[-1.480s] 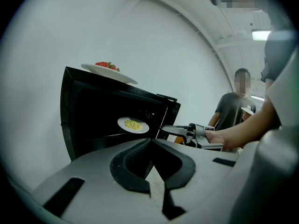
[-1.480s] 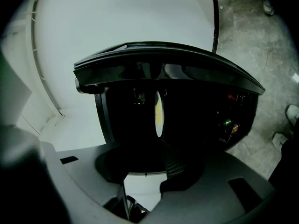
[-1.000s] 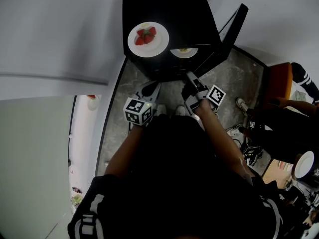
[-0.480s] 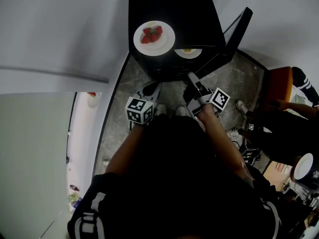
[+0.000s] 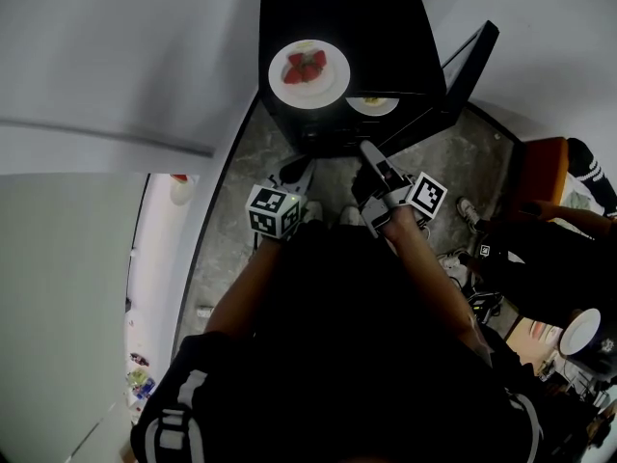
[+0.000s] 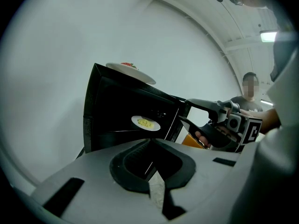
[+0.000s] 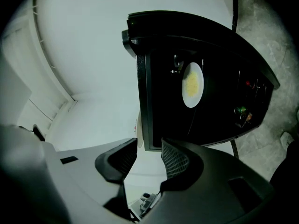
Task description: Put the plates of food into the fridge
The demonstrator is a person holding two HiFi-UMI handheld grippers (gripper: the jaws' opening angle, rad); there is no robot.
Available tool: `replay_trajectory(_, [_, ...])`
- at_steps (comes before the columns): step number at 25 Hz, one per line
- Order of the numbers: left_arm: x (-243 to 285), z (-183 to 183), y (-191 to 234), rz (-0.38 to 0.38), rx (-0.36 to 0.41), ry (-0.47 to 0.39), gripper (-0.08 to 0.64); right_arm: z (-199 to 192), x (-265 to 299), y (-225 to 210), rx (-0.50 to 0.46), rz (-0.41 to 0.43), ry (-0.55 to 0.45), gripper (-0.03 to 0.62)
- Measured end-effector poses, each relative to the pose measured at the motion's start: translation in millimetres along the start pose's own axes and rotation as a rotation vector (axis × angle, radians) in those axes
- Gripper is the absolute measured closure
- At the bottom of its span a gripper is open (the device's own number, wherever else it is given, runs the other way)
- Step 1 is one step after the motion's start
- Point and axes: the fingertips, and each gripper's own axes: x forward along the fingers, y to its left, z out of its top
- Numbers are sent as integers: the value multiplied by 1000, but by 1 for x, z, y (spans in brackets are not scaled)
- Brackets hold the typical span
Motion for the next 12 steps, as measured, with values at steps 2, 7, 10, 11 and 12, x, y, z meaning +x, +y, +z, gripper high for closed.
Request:
replay_trajectory(2, [-1,1,1,2,1,0,540,-4,8,8,-2,17,18,437])
replay_trajectory(7, [0,2,4,14,-6,-1,540,-8,28,24,-33,41,63,437])
replay_trajectory(10, [0,4,6,19,-9,-6,540,-10,41,29,-33,48,84,437])
replay_trajectory(11, [-1,4,5,20,-9,-6,540,-12,43,30,-31,51,89,437])
replay_trajectory(12, [-2,4,3,21,-9,-5,540,-13,45,33,-30,53,94,437])
